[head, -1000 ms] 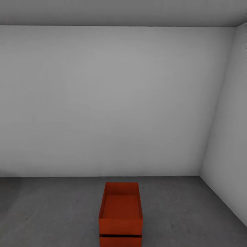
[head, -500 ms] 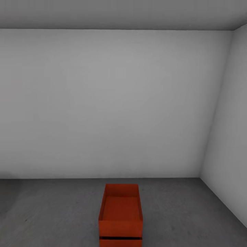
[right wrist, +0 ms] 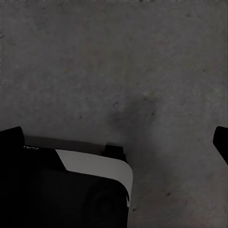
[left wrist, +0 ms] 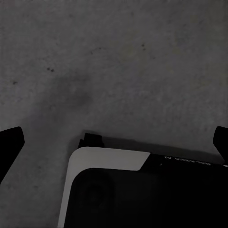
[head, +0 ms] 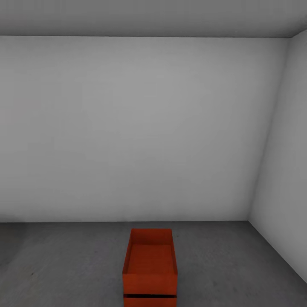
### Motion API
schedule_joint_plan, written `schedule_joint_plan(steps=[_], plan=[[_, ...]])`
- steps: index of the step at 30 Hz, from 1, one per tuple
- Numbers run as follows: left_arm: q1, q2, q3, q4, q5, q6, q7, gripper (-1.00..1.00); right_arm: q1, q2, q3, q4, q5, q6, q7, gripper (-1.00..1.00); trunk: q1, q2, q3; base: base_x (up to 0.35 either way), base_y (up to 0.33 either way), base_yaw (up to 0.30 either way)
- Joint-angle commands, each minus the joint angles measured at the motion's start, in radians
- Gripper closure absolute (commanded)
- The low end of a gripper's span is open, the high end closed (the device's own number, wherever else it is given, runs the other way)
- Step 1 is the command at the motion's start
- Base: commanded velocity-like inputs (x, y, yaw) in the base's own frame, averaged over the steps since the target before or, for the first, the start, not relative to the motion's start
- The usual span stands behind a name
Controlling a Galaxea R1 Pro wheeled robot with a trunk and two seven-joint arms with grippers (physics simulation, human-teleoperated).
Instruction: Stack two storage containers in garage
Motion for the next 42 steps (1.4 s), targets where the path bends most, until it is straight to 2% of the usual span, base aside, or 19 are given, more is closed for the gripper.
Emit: schedule_joint_plan(steps=[1,18,22,29,42], plan=[[-0.001,0.000,-0.009,0.000,0.010,0.001,-0.003,-1.00,-0.001,0.000,0.009,0.003,-0.010,-0.008,-0.002,-1.00,0.000,-0.001,-0.002,0.000,0.000,0.000],[-0.001,-0.001,-0.008,0.008,0.015,0.000,-0.003,-1.00,-0.002,0.002,0.011,0.003,-0.003,0.000,-0.007,-1.00,0.000,-0.001,-0.002,0.000,0.000,0.000],[-0.001,-0.003,-0.008,0.018,0.019,-0.020,-0.003,-1.00,-0.001,0.005,0.011,0.005,-0.003,0.016,-0.006,-1.00,0.000,-0.001,-0.002,0.000,0.000,0.000],[-0.001,-0.008,-0.008,0.021,0.021,-0.037,-0.003,-1.00,0.040,0.001,0.011,0.005,-0.003,0.076,-0.007,-1.00,0.000,-0.001,-0.002,0.000,0.000,0.000],[-0.001,-0.005,-0.010,0.011,0.009,-0.048,-0.003,-1.00,0.046,-0.003,0.011,0.003,-0.005,0.075,-0.007,-1.00,0.000,-0.001,-0.002,0.000,0.000,0.000]])
